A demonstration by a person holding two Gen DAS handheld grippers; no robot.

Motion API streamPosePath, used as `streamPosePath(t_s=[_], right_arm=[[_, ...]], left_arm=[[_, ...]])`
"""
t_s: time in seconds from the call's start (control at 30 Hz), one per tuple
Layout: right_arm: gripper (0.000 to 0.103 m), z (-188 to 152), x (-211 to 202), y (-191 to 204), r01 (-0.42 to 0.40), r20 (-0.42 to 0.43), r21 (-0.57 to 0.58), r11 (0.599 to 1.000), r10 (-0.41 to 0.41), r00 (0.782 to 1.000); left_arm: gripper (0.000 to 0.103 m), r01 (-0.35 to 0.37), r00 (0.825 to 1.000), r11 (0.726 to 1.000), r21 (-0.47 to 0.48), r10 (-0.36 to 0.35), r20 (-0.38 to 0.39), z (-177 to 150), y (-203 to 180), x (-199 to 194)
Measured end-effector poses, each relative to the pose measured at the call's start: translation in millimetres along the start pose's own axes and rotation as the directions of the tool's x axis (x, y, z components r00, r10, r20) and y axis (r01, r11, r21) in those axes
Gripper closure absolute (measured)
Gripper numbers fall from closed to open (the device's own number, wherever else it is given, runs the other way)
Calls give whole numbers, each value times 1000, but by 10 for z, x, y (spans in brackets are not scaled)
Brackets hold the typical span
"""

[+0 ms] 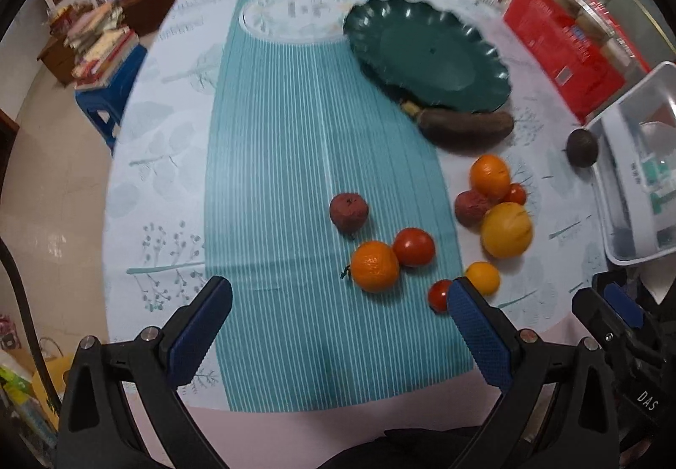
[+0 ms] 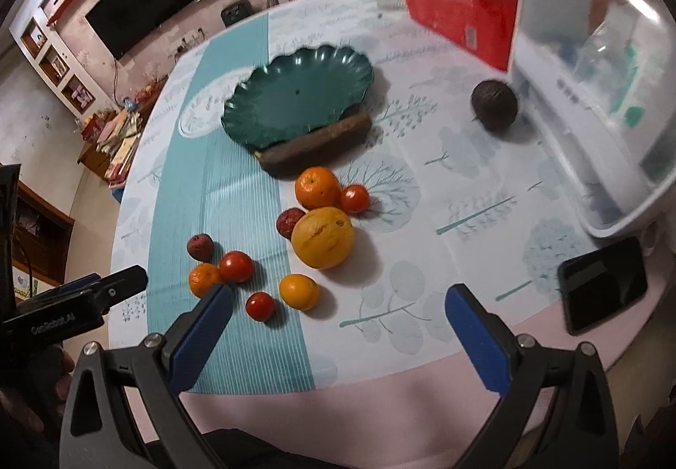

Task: Organize fruits
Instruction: 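Grasp the mandarin with the left tool while the right tool grasps the large yellow orange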

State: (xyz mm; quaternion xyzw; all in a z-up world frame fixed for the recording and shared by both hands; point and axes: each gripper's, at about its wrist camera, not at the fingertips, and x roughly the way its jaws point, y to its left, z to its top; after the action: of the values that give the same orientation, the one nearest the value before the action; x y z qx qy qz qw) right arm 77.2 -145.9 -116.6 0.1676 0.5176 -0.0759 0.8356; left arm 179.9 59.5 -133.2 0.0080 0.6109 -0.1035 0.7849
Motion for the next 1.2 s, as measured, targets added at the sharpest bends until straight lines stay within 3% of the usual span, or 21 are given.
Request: streamPosePath(t_s=[0.37, 0.53, 0.6, 0.83, 0.97, 1.07, 1.2], right_arm=[[13, 203, 669, 66, -26, -169, -18, 1000, 22, 985], [21, 214, 861, 121, -28, -205, -49, 998, 18, 979], [24, 212, 926, 138, -23, -214, -57, 998, 10, 977], [35, 239, 1023, 123, -11, -216, -75, 997, -5, 976], [44, 265, 1045, 149, 4, -195, -107, 994, -25, 981], [50, 275, 1057, 174, -2, -184, -126, 992, -22, 983], [52, 271, 1046, 204, 7, -171, -152, 988, -33, 985]], left_arm=[[8, 24, 985, 996, -80, -37, -166, 172, 64, 639], [20, 56, 975, 994, -98, -76, -210, 190, 29, 825], [31, 65, 972, 992, -104, -86, -219, 182, 14, 878], [44, 135, 962, 978, -161, -168, -215, 192, -6, 1002], [59, 169, 957, 971, -166, -202, -209, 198, -36, 999], [64, 178, 957, 971, -158, -208, -200, 197, -62, 975], [67, 188, 957, 967, -172, -219, -189, 176, -27, 932]])
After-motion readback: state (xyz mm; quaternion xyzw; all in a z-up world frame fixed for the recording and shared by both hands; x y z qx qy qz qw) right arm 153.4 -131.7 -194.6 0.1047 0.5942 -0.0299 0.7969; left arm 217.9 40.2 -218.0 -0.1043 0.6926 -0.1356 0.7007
